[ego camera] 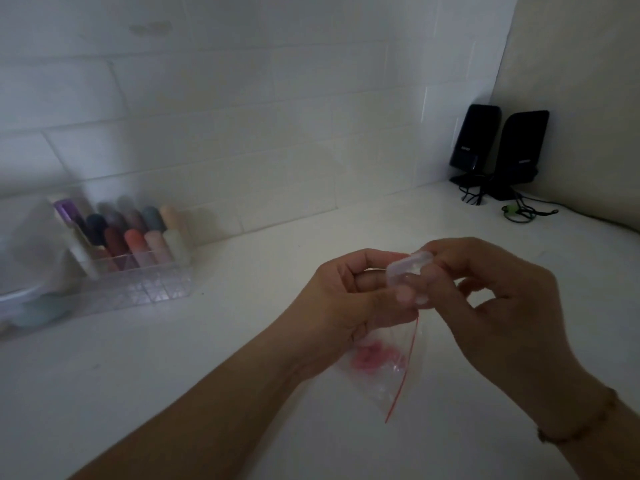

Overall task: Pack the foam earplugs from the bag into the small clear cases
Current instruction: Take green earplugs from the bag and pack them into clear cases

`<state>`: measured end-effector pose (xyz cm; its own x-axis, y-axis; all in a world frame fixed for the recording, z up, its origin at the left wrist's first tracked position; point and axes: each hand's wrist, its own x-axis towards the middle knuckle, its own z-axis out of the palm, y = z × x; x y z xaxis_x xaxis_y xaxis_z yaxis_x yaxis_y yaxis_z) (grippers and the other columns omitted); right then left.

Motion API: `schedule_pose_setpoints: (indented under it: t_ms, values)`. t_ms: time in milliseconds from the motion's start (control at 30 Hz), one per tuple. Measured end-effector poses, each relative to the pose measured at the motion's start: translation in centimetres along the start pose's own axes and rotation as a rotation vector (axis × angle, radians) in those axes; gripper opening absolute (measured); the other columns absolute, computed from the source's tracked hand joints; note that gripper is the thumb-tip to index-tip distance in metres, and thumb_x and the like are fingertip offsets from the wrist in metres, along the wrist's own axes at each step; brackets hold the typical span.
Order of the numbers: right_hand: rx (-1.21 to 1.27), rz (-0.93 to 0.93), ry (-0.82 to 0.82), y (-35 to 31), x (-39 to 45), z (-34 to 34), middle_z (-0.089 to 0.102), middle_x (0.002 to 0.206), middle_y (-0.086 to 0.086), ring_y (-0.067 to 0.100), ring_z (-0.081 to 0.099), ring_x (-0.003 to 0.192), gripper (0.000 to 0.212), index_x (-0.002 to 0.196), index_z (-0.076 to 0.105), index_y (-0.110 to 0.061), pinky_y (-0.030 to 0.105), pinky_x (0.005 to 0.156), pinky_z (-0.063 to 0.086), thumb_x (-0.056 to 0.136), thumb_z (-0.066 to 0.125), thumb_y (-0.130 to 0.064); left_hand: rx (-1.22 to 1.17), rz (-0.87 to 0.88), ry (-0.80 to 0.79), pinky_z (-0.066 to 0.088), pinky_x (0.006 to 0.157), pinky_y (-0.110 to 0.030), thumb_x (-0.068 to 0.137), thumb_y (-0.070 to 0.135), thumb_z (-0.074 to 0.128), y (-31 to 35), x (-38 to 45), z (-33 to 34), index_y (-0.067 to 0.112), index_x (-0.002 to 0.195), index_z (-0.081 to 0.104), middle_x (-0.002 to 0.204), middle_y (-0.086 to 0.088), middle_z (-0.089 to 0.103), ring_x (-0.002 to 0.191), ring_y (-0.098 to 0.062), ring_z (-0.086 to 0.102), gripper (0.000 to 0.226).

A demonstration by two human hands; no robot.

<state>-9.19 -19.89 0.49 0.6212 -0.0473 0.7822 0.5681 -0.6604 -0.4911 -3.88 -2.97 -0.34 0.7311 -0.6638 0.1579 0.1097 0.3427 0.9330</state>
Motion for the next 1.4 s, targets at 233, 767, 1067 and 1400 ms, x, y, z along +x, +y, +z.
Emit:
schedule_pose_setpoints:
  t_ms: [233,767,1067,1400]
  values:
    - [-0.040,0.080,-0.084,0.7,0.8,-1.2,0.062,0.105,-0.015,0.006,0.063,0.089,0.019,0.077,0.064,-0.025,0.025,0.056,0.052,0.081,0.056,-0.041,-0.100,0.002,0.296,0.058,0.069,-0.028,0.078,-0.005,0.061,2.8,1.1,-3.0,0.006,0.106,0.066,0.092,-0.010,0.068,0.068,-0.019,0.066,0.030]
    - [-0.355,-0.065,-0.710,2.0,-1.6,1.1,0.016,0.159,-0.010,0.023,0.013,0.147,0.039,0.107,0.058,-0.051,0.049,0.109,0.034,0.084,0.033,-0.071,-0.023,-0.061,0.720,0.046,0.055,-0.031,0.091,0.032,0.061,0.5,2.6,-4.3,0.010,0.096,0.062,0.083,-0.007,0.055,0.054,-0.019,0.053,0.022]
    - [-0.314,-0.079,-0.699,2.5,-2.2,2.2,0.042,0.147,-0.009,0.021,0.041,0.133,0.031,0.087,0.072,-0.043,0.044,0.100,0.046,0.078,0.045,-0.054,0.087,-0.003,0.732,0.047,0.066,-0.033,0.094,0.009,0.050,1.1,2.3,-5.4,0.015,0.088,0.063,0.081,-0.004,0.052,0.059,-0.019,0.053,0.015]
    - [-0.295,-0.048,-0.579,3.9,-2.5,3.4,0.052,0.109,-0.015,0.011,0.052,0.101,0.030,0.104,0.068,-0.032,0.028,0.086,0.044,0.081,0.059,-0.049,0.111,-0.138,0.613,0.054,0.062,-0.026,0.092,0.004,0.060,1.1,2.0,-7.5,0.009,0.089,0.058,0.077,-0.007,0.063,0.068,-0.020,0.067,0.006]
